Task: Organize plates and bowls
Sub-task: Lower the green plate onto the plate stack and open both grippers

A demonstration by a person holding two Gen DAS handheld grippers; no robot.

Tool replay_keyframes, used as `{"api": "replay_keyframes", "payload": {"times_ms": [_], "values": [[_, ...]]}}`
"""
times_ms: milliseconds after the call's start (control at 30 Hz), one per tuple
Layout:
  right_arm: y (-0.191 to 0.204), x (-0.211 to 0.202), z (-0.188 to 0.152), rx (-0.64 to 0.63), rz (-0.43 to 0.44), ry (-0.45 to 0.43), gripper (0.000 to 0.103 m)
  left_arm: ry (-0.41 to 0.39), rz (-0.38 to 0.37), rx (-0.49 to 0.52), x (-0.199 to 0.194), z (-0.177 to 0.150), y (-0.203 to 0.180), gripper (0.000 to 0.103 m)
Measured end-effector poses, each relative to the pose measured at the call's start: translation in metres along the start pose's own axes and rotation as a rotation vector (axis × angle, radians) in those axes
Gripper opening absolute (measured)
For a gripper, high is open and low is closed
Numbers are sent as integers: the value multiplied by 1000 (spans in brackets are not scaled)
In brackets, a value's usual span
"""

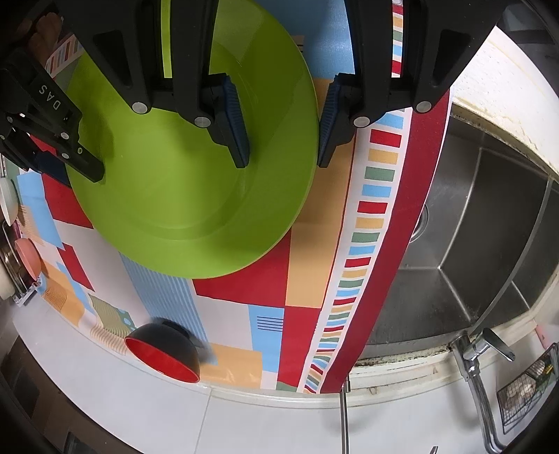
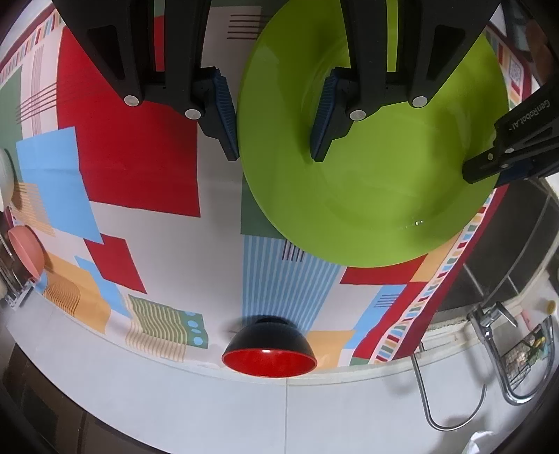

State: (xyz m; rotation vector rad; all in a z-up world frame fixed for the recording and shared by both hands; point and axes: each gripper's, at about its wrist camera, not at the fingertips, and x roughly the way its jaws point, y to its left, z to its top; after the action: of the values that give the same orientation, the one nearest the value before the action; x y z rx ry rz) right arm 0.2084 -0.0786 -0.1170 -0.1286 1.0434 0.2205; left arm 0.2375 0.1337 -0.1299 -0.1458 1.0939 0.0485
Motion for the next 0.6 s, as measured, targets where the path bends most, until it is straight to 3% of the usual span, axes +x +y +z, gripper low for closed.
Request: {"api": "replay_keyframes", "payload": {"times_ms": [133, 267, 333, 600], "values": [[1, 4, 0, -2, 2, 12, 43, 9, -1, -5, 3, -1, 0, 38], [2, 2, 1, -16, -3, -1, 44, 1, -9, -8, 1, 1, 0, 47], [3, 1, 1, -21, 4, -1, 53, -17, 0, -2, -4, 2, -1, 50], [-2, -14, 5, -21, 2, -60, 56, -65, -12, 24, -22, 8, -12, 50]]}}
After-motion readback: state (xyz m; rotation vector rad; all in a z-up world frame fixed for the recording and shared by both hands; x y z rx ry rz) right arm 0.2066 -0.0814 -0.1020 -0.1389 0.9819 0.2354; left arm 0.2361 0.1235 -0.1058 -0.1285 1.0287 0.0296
